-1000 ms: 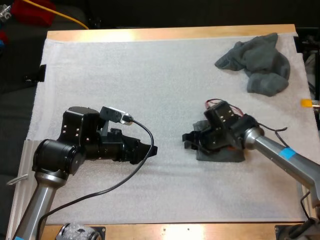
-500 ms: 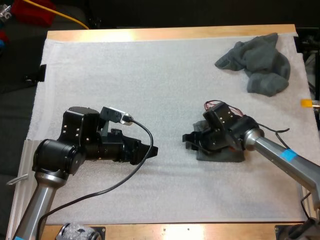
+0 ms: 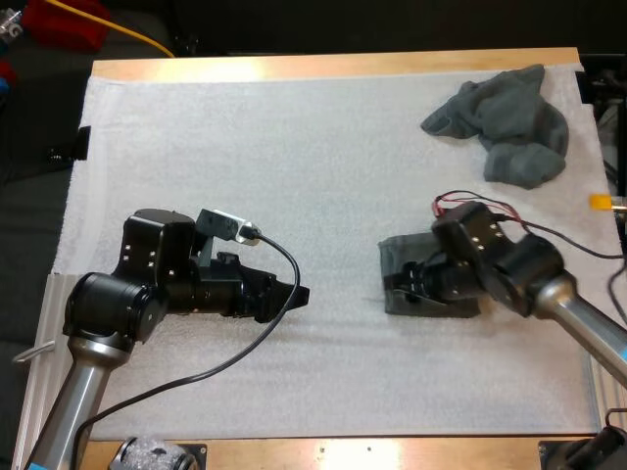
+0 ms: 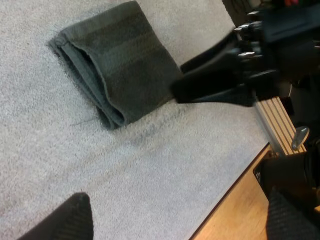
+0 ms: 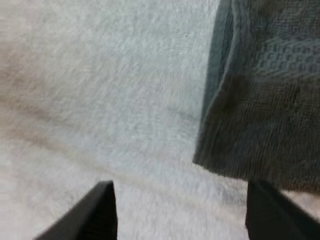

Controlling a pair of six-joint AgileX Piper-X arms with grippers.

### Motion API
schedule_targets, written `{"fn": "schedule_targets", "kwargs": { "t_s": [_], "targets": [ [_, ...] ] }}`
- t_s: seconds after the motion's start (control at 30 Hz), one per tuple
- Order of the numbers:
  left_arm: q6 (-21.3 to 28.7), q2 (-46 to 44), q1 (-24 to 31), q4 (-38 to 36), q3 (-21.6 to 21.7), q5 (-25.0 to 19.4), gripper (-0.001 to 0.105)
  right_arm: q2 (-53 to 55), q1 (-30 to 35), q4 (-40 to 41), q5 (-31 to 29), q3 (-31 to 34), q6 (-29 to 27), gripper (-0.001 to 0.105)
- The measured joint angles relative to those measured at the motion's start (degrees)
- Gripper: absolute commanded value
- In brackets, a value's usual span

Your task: Pick towel from pile, fold and stack

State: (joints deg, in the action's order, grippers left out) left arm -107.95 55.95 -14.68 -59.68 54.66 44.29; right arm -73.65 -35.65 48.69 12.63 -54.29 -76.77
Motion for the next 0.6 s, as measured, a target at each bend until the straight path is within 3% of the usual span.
{"fn": "schedule_targets", "kwargs": {
  "t_s": [0.6],
  "targets": [
    [0.00,0.00,0.00,1.44,0.00,0.00,0.069,22.68,0.00,5.32,-1.08,0.00,0.00,0.057]
  ]
}}
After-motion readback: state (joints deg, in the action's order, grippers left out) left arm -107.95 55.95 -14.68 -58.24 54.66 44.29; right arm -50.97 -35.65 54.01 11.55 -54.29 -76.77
